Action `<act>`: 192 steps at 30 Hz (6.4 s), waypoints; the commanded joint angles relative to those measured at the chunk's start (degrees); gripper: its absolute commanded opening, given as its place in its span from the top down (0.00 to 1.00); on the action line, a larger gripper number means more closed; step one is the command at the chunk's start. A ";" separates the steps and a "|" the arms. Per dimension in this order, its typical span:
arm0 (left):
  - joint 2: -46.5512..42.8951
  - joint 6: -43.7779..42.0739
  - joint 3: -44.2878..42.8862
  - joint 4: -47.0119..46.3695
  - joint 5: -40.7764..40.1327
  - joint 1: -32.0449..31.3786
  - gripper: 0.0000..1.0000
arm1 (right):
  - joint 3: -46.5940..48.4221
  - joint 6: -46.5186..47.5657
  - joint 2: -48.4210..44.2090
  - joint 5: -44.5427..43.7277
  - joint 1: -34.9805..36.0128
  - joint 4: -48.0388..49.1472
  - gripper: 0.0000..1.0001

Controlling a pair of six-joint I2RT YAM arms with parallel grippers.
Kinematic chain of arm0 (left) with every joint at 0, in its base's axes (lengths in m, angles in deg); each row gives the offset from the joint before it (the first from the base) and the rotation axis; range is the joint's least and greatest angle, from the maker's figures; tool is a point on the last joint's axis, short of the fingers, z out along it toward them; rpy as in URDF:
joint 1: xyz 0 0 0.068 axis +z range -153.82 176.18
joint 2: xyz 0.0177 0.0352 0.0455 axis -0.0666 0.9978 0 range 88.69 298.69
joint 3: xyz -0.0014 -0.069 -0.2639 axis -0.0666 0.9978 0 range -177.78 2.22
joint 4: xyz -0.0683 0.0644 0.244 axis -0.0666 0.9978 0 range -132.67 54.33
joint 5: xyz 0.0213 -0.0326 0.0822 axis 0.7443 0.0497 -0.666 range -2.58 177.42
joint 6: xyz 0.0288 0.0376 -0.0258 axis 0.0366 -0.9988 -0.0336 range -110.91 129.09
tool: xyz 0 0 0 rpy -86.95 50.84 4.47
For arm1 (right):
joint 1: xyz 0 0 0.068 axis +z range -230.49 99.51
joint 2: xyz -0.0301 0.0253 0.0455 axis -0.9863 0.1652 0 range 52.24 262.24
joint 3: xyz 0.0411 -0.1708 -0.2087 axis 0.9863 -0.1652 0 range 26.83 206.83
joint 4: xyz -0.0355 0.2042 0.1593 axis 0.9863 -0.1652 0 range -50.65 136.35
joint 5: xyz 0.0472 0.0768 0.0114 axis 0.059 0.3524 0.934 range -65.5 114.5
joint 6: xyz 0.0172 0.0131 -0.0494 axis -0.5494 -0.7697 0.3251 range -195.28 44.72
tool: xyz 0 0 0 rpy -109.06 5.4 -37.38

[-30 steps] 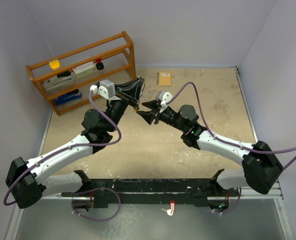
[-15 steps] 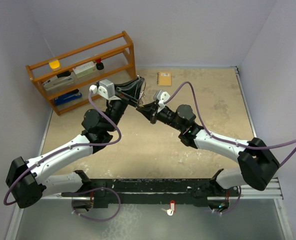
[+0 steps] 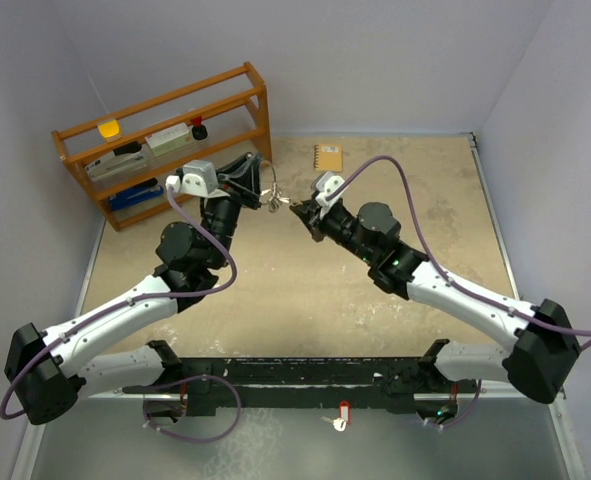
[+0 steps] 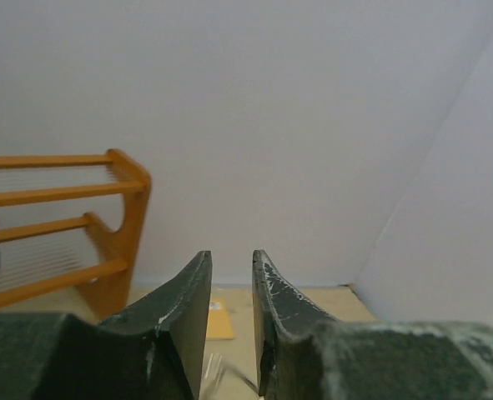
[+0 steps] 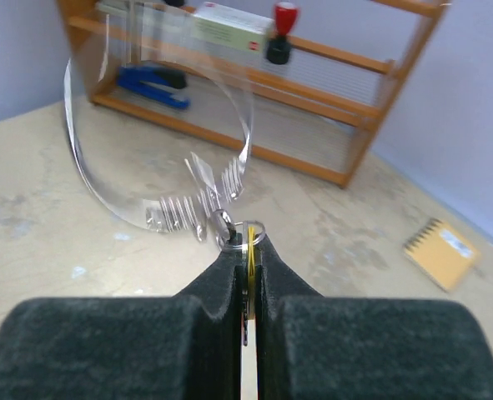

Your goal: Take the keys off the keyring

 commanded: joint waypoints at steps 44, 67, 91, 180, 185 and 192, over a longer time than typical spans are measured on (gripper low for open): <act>8.70 1.37 15.57 -26.96 21.41 0.07 0.40 | 23.37 21.02 0.25 -30.01 7.60 -24.88 1.00; 16.25 5.08 13.75 -35.45 12.43 0.07 0.28 | 22.74 20.01 0.82 -29.07 7.94 -23.68 1.00; 15.93 4.70 10.39 -27.55 20.87 0.08 0.31 | 20.91 19.80 -1.02 -28.11 8.12 -22.61 1.00; 19.89 -0.96 1.45 -28.33 26.19 0.12 0.93 | 18.21 19.35 -2.42 -29.21 8.48 -22.41 1.00; 18.64 -1.70 1.76 -28.00 26.23 0.15 1.00 | 17.84 19.32 -2.83 -31.03 8.48 -22.49 1.00; 16.77 -2.49 2.40 -23.49 22.27 0.08 1.00 | 17.76 21.45 -2.71 -35.56 8.48 -20.45 1.00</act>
